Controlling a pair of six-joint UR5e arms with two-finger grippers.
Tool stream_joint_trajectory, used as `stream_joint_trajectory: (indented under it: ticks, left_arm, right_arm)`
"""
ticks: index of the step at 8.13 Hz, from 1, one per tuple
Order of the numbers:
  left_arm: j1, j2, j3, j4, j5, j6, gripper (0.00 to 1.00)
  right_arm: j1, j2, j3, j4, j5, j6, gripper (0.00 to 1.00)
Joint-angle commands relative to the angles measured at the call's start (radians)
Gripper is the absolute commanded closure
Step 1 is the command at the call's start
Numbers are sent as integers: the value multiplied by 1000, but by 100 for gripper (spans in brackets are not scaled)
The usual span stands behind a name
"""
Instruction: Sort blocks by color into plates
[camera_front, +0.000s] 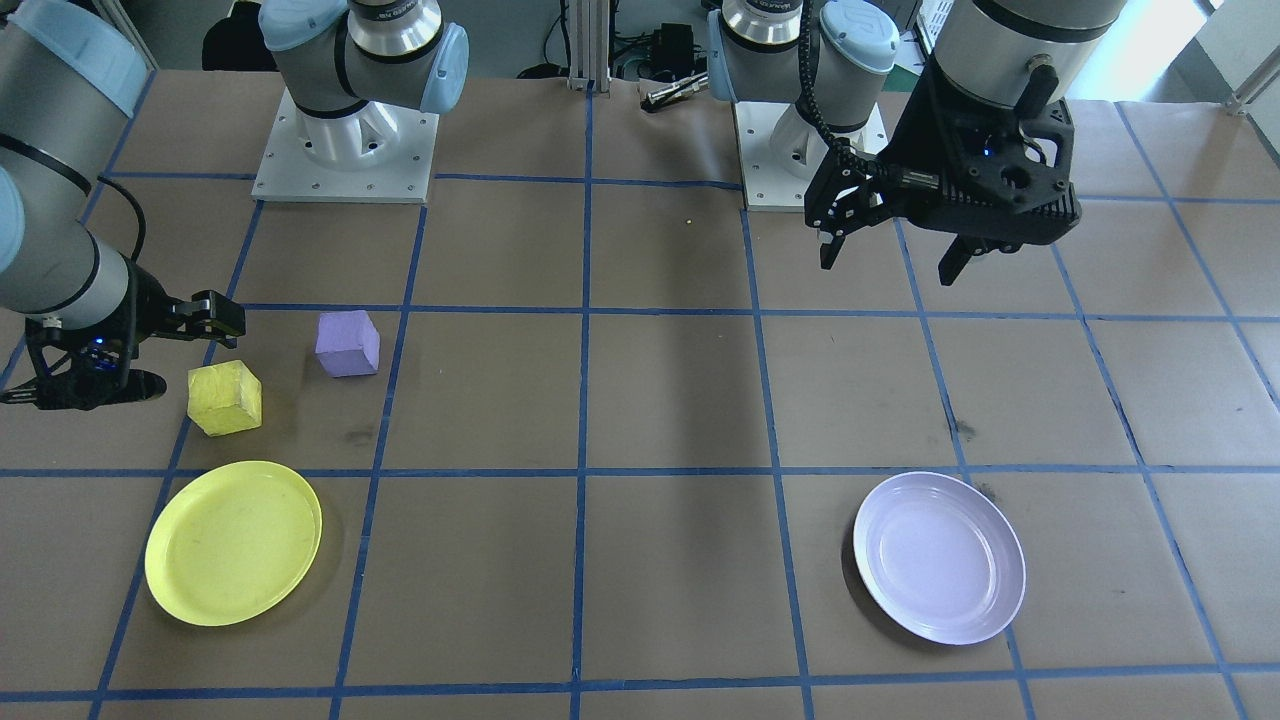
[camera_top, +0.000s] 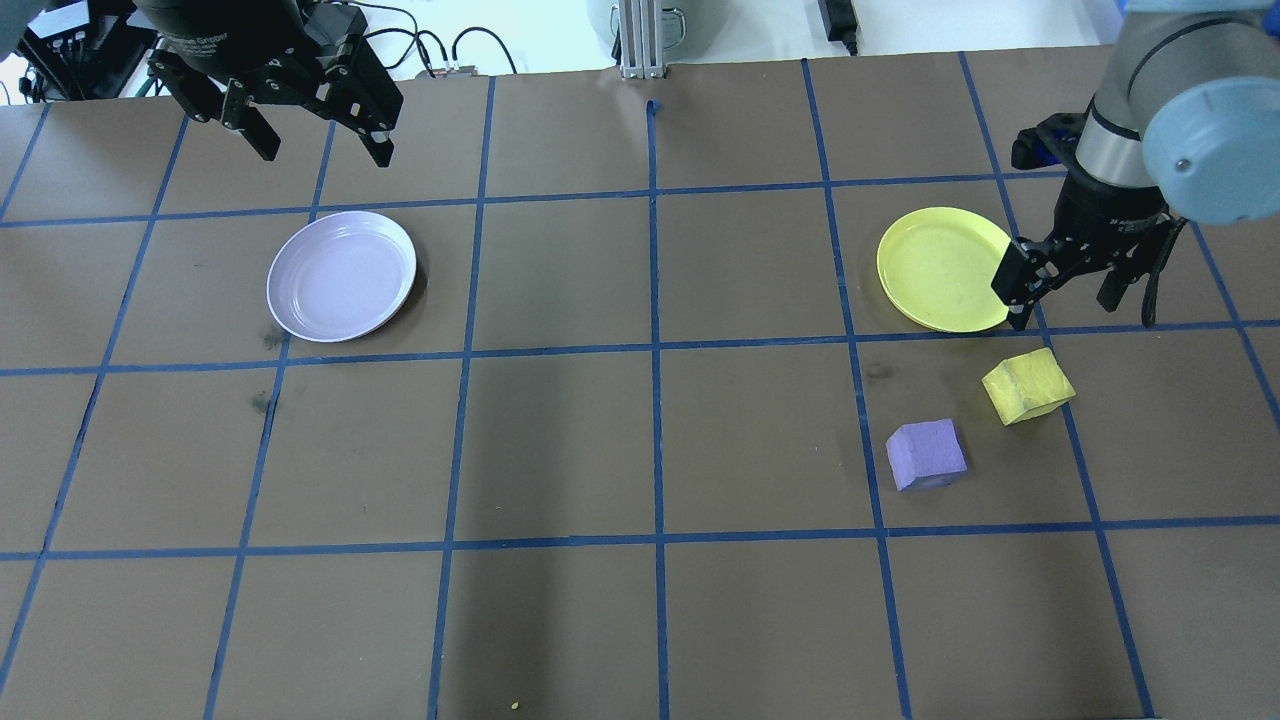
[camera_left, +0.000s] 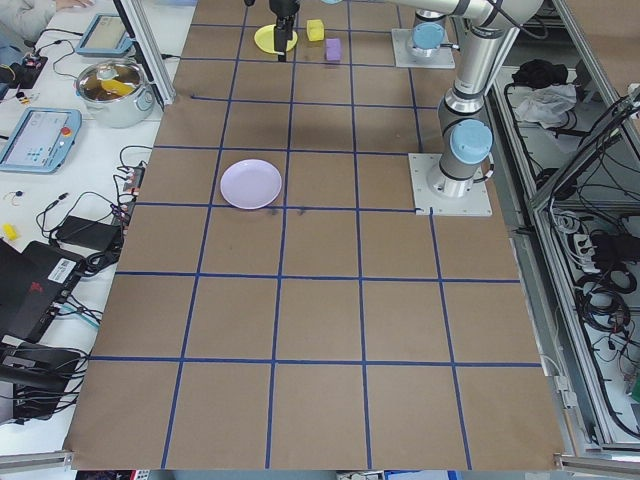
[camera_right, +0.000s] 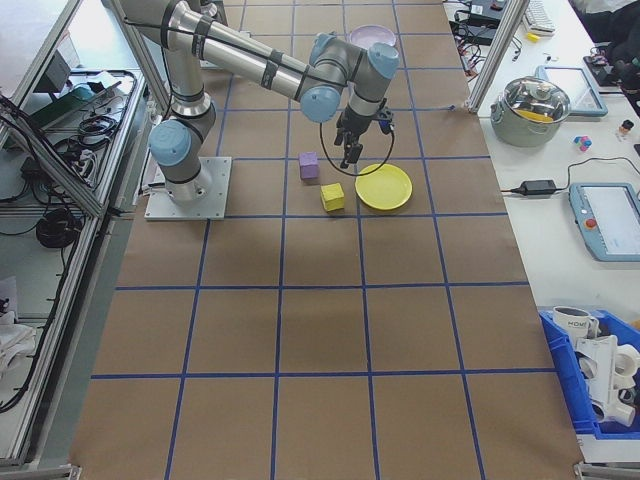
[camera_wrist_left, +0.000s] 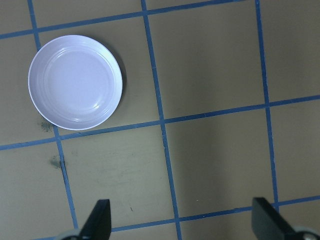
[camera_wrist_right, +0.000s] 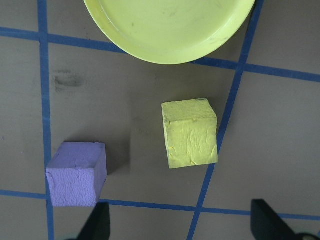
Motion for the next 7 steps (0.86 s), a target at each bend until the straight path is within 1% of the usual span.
stream_joint_trajectory:
  ticks: [1, 3, 4, 6, 7]
  left_arm:
    - [0, -2, 0, 1, 0, 0, 0]
    - [0, 2, 2, 1, 0, 0, 0]
    - [0, 2, 2, 1, 0, 0, 0]
    - [0, -1, 0, 1, 1, -1, 0]
    - [0, 0, 0, 1, 1, -1, 0]
  right_arm:
    - [-13, 88, 56, -53, -73, -87, 0]
    - [-14, 140, 56, -83, -83, -98, 0]
    - [-14, 172, 56, -107, -101, -99, 0]
    - [-14, 199, 56, -113, -100, -101, 0]
    - [-16, 227, 56, -118, -103, -98, 0]
